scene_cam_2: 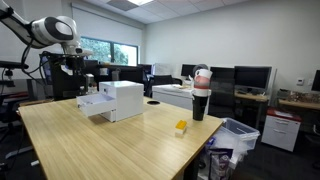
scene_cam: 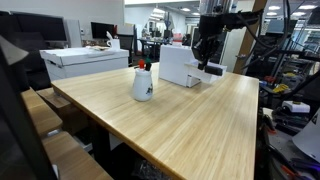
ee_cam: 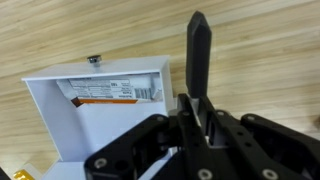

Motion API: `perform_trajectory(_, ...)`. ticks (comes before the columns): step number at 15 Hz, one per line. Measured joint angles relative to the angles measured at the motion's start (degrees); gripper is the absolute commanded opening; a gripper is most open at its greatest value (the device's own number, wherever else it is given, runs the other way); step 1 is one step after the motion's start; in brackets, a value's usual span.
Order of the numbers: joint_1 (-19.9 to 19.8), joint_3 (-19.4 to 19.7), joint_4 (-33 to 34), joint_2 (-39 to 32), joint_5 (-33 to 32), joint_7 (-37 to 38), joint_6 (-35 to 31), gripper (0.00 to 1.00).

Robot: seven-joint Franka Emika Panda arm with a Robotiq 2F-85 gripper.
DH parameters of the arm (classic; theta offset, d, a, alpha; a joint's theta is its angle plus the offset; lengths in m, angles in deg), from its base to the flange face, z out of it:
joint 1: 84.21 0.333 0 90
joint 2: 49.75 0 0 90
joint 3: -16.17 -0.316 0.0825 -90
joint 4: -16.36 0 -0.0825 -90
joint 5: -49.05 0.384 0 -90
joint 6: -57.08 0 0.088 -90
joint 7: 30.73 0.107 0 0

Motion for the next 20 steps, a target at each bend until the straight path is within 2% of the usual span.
perform_trajectory(5, 0.3, -0.9, -2.5, -1.3, -2.3, -1.9, -7.4, 0.07)
perform_trajectory(11, -0.2, 0.1, -4.4, -5.3, -1.8, -1.7, -20.3, 0.06)
perform_trajectory(12, -0.2, 0.3, -4.4, -5.8, -1.6, -1.7, -21.0, 0.38)
perform_trajectory(14, -0.1, 0.5, -4.4, -6.8, -1.1, -1.9, -21.7, 0.43)
perform_trajectory(18, 0.1, 0.5, -4.4, -8.6, -0.6, -3.4, -21.6, 0.66)
perform_trajectory(20, 0.4, 0.5, -4.3, -9.5, 1.5, -5.7, -21.0, 0.82)
